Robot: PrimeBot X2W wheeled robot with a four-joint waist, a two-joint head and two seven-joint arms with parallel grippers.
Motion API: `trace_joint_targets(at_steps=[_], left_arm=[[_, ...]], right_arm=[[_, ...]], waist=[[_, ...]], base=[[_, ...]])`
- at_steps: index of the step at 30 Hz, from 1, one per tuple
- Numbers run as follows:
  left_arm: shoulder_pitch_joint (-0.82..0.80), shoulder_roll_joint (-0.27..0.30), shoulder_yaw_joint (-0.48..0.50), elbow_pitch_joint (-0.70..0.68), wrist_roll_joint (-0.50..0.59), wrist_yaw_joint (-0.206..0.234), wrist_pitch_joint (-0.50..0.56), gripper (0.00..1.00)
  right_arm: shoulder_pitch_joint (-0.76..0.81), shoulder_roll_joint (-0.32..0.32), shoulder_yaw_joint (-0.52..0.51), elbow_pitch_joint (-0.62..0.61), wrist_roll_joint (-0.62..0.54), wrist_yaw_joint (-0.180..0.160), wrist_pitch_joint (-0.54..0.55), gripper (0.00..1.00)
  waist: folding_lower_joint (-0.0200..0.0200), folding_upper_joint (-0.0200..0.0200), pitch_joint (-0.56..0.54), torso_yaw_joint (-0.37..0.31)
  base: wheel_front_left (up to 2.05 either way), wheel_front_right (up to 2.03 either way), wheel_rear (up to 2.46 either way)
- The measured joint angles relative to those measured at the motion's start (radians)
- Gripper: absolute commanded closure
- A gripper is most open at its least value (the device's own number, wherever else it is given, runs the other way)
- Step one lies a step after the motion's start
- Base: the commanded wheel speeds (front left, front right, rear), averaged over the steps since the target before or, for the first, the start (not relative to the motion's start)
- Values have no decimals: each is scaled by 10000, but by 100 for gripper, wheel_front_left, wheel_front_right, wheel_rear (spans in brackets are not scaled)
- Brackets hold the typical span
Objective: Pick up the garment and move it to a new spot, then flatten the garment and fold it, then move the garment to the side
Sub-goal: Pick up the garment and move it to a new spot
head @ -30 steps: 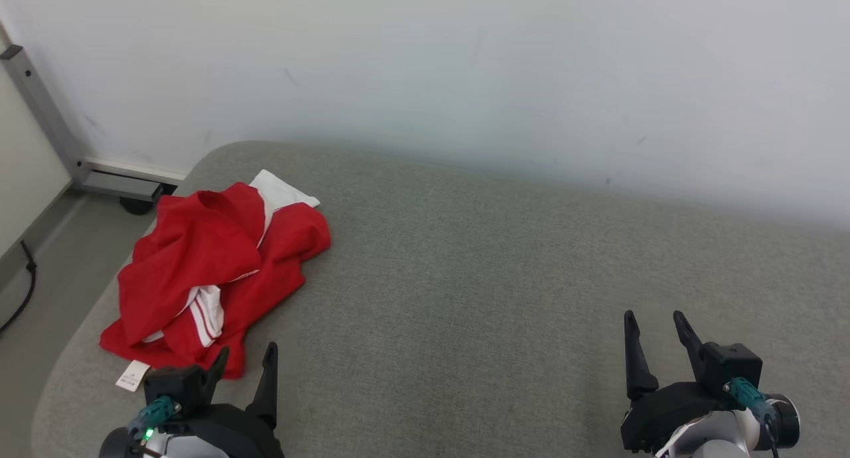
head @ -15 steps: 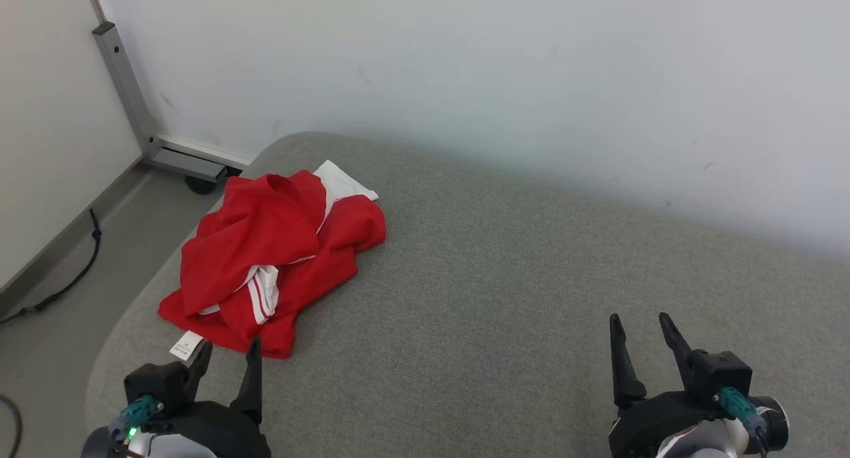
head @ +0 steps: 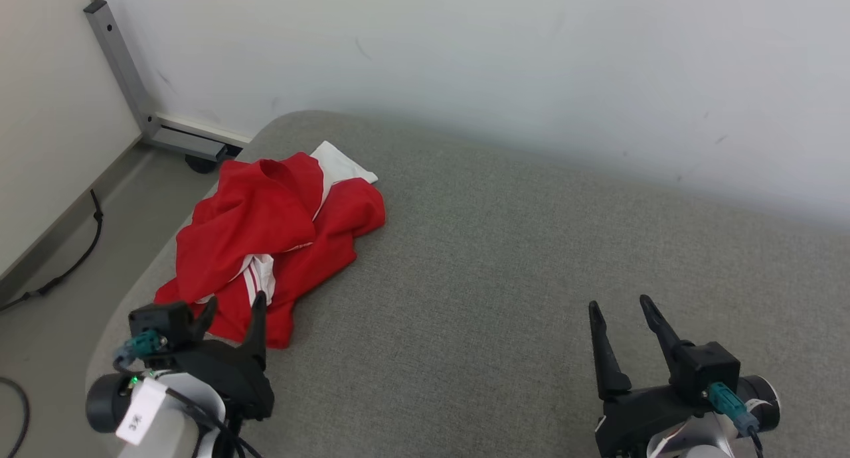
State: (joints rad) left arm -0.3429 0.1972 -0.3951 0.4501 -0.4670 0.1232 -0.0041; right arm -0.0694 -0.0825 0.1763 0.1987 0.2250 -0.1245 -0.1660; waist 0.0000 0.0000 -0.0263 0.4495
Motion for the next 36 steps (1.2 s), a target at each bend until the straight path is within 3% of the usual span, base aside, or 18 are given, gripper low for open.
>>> trace_joint_targets(at_steps=[19, 33, 34, 36], left_arm=[[-2661, 1049, 330, 1845, 364, 8, 1831, 0], [-3763, 769, 583, 3083, 924, 10, 2165, 0], [-3813, 777, 650, 3175, 991, 10, 2161, 42], [-3866, 782, 798, 3356, 1225, 10, 2146, 78]], right_arm=[[-729, -738, 800, -2769, -855, 201, 1588, 0], [-1055, -1041, 512, -3051, -857, 249, 2291, 0], [-1058, -1041, 510, -3053, -857, 249, 2301, 0], [-1070, -1039, 504, -3060, -857, 249, 2380, 0]], waist=[[2, 1, 1993, -901], [3, 2, 3329, -1876], [3, 2, 3380, -1905], [1, 1, 3459, -1943]], base=[[0, 0, 0], [0, 0, 0], [0, 0, 0], [0, 0, 0]])
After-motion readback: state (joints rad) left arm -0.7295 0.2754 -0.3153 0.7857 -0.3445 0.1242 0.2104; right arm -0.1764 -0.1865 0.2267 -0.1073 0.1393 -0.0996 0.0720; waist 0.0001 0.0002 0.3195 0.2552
